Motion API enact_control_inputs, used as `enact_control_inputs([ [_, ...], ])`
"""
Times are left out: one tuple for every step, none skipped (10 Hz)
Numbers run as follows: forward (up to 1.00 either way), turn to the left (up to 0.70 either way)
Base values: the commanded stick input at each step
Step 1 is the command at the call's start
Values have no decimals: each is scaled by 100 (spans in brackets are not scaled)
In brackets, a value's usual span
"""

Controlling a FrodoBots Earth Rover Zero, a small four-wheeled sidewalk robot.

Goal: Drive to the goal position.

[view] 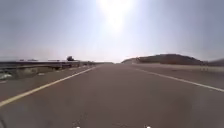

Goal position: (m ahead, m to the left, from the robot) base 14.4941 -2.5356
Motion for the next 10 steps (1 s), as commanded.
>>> enact_control_inputs([
  [70, 0],
  [70, 0],
  [70, 0],
  [70, 0],
  [70, 0],
  [70, 0],
  [70, 0],
  [70, 0],
  [70, 0],
  [70, 0],
])
